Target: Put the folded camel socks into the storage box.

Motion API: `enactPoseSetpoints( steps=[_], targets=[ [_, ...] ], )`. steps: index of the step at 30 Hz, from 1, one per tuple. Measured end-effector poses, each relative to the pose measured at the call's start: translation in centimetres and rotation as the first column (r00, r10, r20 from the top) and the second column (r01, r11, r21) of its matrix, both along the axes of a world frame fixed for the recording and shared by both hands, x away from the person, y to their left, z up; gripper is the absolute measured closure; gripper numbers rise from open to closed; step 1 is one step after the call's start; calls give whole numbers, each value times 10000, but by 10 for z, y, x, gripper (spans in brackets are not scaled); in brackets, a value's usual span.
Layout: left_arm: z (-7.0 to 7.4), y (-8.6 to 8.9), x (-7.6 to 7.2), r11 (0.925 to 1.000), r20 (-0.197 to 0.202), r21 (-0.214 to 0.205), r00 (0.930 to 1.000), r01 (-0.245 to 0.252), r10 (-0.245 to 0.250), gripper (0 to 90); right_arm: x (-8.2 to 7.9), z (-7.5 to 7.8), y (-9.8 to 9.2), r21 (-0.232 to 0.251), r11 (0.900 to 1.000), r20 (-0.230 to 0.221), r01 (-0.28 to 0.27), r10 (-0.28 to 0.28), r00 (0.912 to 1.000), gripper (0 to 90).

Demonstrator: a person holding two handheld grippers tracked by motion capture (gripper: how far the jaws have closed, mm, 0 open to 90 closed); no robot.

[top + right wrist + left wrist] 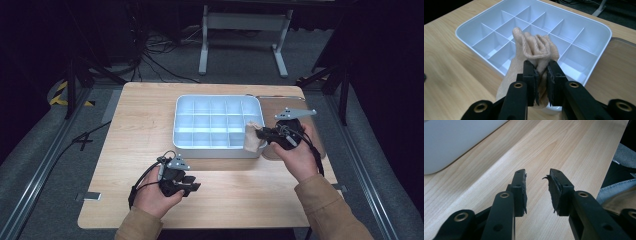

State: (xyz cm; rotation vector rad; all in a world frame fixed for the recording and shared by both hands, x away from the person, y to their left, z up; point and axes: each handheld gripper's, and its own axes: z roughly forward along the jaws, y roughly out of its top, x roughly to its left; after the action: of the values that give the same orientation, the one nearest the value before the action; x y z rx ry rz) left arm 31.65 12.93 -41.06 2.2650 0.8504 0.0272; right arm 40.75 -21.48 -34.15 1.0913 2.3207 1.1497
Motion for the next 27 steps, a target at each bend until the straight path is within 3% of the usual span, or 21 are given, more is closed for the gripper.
enactPoseSetpoints(
  steps=[11, 21, 27],
  targets=[
    [-1, -1, 1, 10000, -80, -61, 10000, 19, -19, 675, 23, -2, -4, -649, 9970, -6, 428, -429, 9991, 791],
    [-2, -2, 1, 9999, -105, -33, 9999, 97, -98, 671, 32, -18, 0, -1438, 9881, -22, 549, -558, 9984, 788],
    [-2, -3, 1, 9999, -138, -62, 9998, 125, -125, 671, 33, -27, 8, -2278, 9719, 257, 592, -547, 9982, 787]
  ],
)
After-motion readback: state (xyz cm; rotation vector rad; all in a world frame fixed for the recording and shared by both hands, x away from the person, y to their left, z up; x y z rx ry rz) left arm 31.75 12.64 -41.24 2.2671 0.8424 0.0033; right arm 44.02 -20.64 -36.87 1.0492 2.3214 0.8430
